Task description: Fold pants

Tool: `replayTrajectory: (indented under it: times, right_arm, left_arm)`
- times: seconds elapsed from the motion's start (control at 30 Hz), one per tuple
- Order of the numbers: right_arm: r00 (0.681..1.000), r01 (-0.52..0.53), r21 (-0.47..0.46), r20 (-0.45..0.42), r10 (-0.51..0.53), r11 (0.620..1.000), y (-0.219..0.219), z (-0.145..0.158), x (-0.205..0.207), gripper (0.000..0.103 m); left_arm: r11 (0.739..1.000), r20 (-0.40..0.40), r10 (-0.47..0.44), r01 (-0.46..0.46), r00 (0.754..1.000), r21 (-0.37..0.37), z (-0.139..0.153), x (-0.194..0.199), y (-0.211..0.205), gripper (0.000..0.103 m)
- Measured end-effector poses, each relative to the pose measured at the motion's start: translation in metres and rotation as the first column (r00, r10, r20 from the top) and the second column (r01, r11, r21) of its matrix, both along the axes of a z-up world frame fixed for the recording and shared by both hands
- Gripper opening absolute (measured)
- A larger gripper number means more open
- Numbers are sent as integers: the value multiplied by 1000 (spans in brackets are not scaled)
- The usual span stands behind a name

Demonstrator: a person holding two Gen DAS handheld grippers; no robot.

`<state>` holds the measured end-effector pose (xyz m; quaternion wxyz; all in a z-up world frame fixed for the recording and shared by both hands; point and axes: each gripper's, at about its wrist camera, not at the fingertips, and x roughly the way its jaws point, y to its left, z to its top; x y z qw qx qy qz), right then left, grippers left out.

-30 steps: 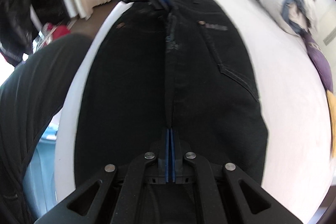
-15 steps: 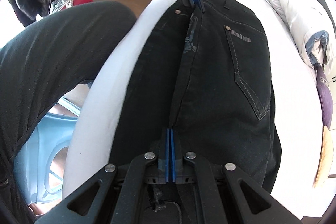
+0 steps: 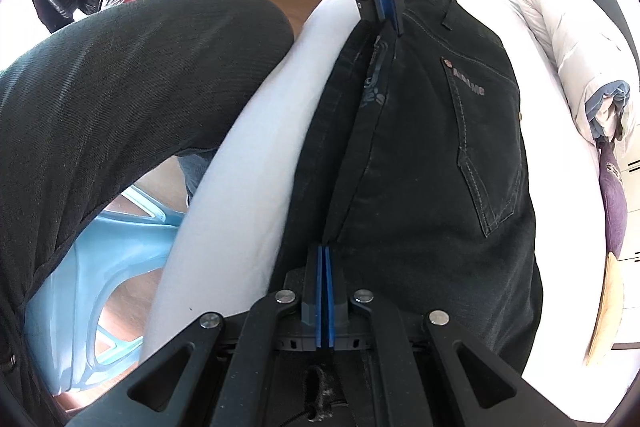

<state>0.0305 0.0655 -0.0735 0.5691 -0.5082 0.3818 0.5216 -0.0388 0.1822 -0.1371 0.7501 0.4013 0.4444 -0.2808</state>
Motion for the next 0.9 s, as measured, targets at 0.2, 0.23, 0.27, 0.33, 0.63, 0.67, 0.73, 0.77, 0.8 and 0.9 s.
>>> replayTrajectory:
  times: [0.2, 0.23, 0.27, 0.33, 0.63, 0.67, 0.73, 0.77, 0.8, 0.9]
  right_arm:
    - [1000, 26, 19, -11, -26, 999, 1, 4, -3, 3]
    - [1000, 25, 20, -11, -25, 999, 1, 4, -4, 3]
    - [1000, 24, 17, -8, -24, 1000, 1, 4, -5, 3]
    - [1000, 30, 16, -5, -30, 999, 2, 4, -5, 3]
    - [998, 56, 16, -8, -56, 998, -2, 1, -8, 3]
    - [998, 64, 13, -17, -64, 998, -1, -1, -6, 3]
    - [997, 76, 9, -28, -75, 997, 0, -6, -3, 4]
    - [995, 96, 13, -38, -95, 995, 0, -7, 0, 4]
    - [993, 112, 19, -47, -111, 994, -1, -8, 1, 4]
    - [989, 142, 35, -47, -141, 989, -3, -8, 1, 6]
  left_arm:
    - [1000, 0, -6, 6, 1000, -4, 8, 26, 15, 7]
    - [1000, 0, -6, 6, 1000, -3, 7, 26, 15, 7]
    - [1000, 2, -8, 8, 1000, -1, 6, 27, 14, 7]
    - [1000, 3, -2, 2, 1000, -4, 6, 22, 10, 7]
    - [1000, 10, 20, -20, 1000, -9, -1, 24, 15, 8]
    - [1000, 6, 23, -23, 1000, -5, -4, 26, 14, 8]
    - [1000, 22, 23, -23, 999, 0, -7, 29, 14, 10]
    - [1000, 31, 26, -26, 999, -1, -7, 31, 13, 11]
    - [999, 35, 36, -36, 999, 0, -6, 31, 14, 12]
    - [996, 30, 75, -76, 997, 38, -3, 33, 20, 28]
